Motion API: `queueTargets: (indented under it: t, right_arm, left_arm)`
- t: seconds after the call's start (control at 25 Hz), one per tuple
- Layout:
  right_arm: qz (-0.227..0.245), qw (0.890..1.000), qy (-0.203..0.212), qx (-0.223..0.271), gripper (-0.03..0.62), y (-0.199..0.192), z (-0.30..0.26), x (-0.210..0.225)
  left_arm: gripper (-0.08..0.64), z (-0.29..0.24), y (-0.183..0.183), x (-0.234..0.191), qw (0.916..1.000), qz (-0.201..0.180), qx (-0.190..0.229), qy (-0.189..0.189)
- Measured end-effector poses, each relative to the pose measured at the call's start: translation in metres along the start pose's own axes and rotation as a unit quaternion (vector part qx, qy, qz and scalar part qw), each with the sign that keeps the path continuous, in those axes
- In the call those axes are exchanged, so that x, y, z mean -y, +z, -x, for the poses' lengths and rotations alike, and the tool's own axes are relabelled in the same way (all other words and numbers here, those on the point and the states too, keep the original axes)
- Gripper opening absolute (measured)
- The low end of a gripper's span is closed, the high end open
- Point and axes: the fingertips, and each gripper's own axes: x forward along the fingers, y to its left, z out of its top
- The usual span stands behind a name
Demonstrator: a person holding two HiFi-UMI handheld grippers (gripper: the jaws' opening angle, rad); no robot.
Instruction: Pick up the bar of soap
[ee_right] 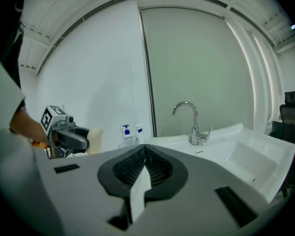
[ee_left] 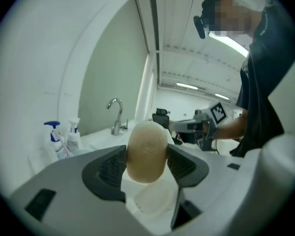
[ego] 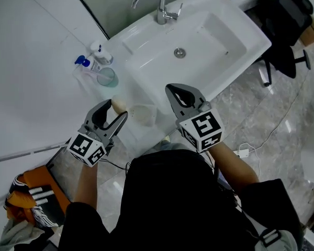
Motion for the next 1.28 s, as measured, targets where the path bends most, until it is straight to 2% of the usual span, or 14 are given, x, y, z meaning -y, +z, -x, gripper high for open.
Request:
queueTargets:
  t: [0.16,0.44,0.6,0.92,1.08,1.28]
  right_arm:
    - [0.0,1.0,0.017,0.0,0.005,0.002,-0.006,-0.006]
    - [0.007,0.999,0.048,0.006,0.005,0.01,-0.016,-0.025]
    - [0.006,0.998,0.058,0.006,0.005,0.011,-0.017,-0.035]
    - [0.008,0.998,0.059,0.006,0.005,0.012,-0.01,-0.054]
    - [0.016,0.998,0.055,0.009,0.005,0.013,-0.002,-0.067]
    - [0.017,0.999,0.045,0.014,0.005,0.012,0.016,-0.082]
  left_arm:
    - [0.268,0.02,0.032,0.007,0.9952,0.034,0.079,0.047]
    - [0.269,0.051,0.054,0.017,0.9839,0.054,0.147,0.086]
    - [0.268,0.065,0.058,0.02,0.9784,0.064,0.166,0.105]
    - [0.268,0.083,0.059,0.028,0.9733,0.085,0.185,0.107]
    - [0.268,0.096,0.06,0.034,0.973,0.077,0.186,0.112]
    - [0.268,0.111,0.057,0.055,0.9738,0.071,0.191,0.101]
